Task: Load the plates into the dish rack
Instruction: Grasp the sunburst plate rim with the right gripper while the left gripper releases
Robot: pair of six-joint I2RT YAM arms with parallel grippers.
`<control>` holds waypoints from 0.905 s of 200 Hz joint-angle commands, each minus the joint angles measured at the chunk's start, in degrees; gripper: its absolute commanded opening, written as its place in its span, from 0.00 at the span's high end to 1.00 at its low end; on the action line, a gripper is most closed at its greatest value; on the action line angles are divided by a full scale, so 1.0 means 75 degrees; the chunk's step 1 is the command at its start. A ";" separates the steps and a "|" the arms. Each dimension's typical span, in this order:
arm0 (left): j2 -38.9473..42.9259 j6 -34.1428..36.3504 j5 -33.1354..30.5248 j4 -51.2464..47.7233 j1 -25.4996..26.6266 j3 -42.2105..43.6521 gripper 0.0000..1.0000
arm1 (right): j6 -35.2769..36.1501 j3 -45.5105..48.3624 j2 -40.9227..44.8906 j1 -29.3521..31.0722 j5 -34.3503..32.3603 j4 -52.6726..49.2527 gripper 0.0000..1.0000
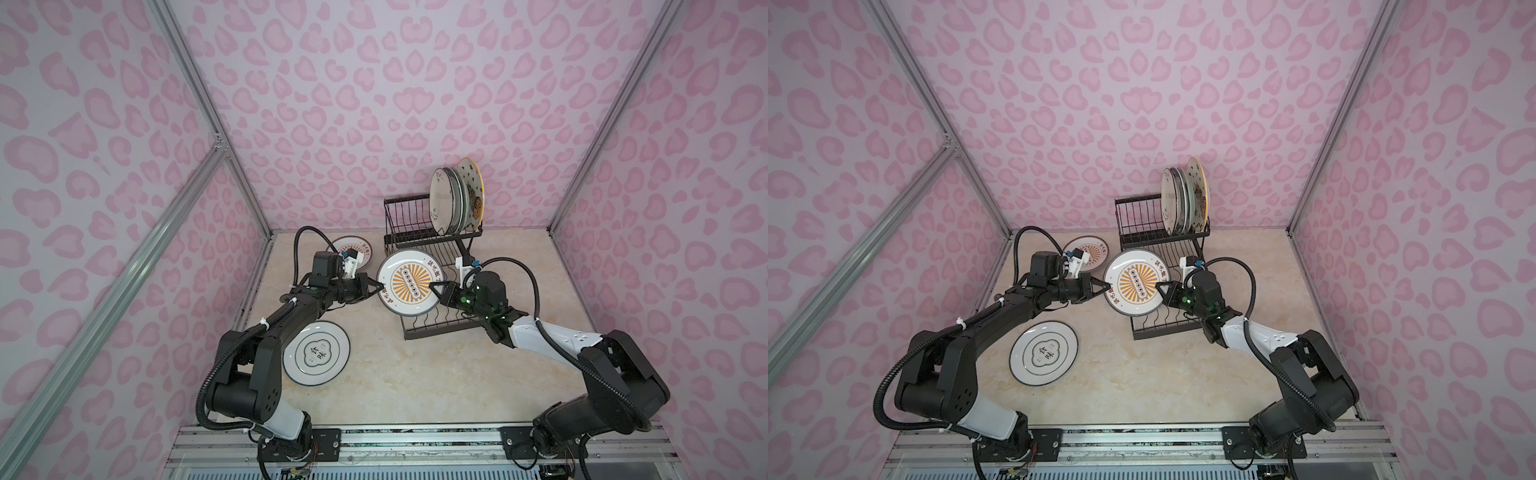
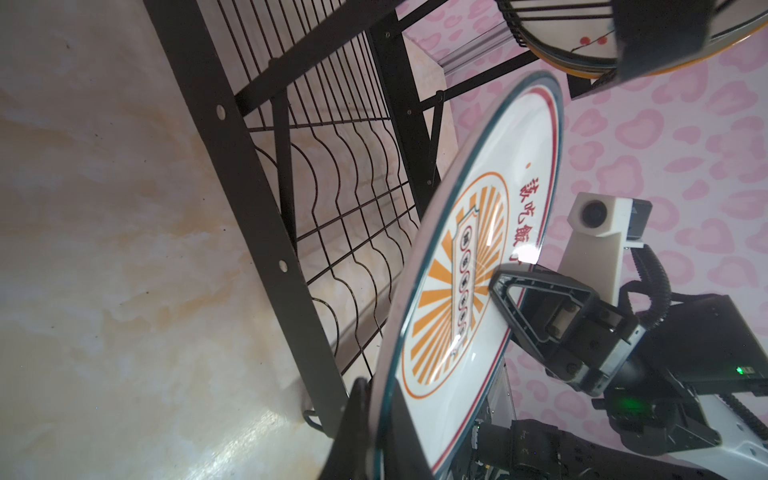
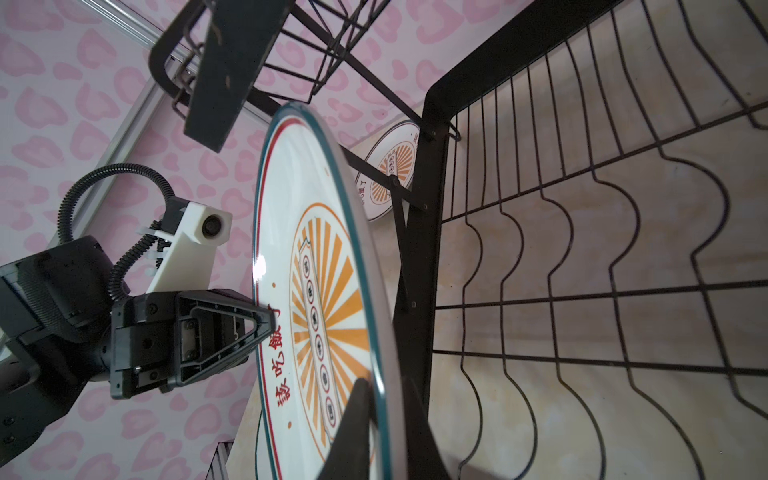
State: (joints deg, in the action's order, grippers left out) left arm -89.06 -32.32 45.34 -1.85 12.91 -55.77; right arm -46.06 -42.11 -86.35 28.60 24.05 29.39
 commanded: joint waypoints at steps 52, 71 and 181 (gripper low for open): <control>0.0097 -0.0051 0.0131 0.0072 0.0037 -0.0145 0.88 | 0.0331 0.0010 0.0007 0.0021 0.0166 0.0234 1.00; 0.0121 -0.0027 0.0122 0.0031 0.0043 -0.0158 0.77 | 0.0319 0.0006 0.0027 0.0013 0.0185 0.0254 1.00; 0.0350 0.0535 -0.0337 -0.0930 0.0044 -0.0392 0.55 | 0.0430 0.0130 0.0214 -0.0135 0.0237 -0.0094 1.00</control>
State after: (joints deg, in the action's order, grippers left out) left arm -87.55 -30.22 43.44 -7.40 13.23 -58.13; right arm -43.92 -41.82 -85.34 27.75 25.15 29.34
